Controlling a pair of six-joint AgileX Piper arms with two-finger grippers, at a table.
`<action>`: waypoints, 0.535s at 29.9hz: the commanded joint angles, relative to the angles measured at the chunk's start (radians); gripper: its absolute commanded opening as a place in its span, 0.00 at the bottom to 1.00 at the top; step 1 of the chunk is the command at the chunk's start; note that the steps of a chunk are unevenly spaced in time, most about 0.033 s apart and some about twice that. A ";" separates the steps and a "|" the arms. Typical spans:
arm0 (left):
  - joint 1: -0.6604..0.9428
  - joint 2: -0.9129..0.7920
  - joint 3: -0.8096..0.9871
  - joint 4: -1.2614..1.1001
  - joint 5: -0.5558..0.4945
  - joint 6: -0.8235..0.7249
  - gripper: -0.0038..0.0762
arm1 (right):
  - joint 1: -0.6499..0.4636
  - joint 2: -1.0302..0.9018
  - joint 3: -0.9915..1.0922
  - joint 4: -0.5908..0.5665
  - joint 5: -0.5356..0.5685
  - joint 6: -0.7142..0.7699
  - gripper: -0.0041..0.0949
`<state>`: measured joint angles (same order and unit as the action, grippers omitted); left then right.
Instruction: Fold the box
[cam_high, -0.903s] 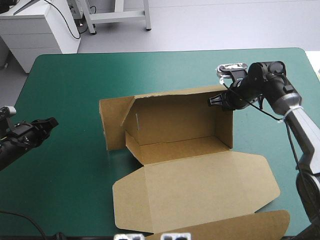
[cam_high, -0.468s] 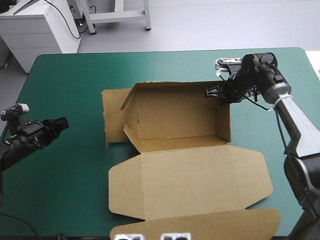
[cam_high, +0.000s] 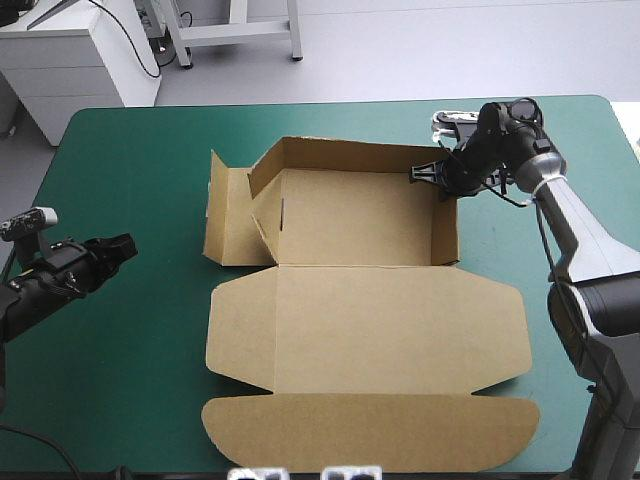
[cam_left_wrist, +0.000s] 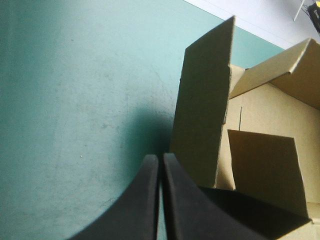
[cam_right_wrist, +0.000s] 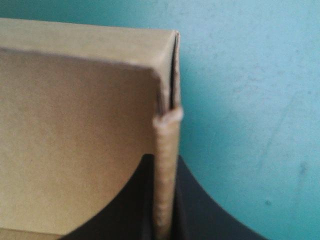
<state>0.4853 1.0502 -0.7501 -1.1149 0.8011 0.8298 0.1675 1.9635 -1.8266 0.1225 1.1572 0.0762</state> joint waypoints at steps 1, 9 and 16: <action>-0.008 -0.011 -0.026 -0.053 -0.016 0.006 0.06 | -0.005 -0.005 -0.013 -0.024 0.087 -0.016 0.03; -0.008 -0.011 -0.026 -0.053 -0.020 0.006 0.06 | -0.007 0.006 -0.043 -0.032 0.062 -0.068 0.08; -0.008 -0.011 -0.026 -0.053 -0.018 0.006 0.06 | -0.028 0.006 -0.117 -0.028 0.080 -0.068 0.49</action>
<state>0.4853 1.0502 -0.7501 -1.1149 0.7949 0.8306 0.1619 2.0234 -1.8793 0.1040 1.2349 0.0211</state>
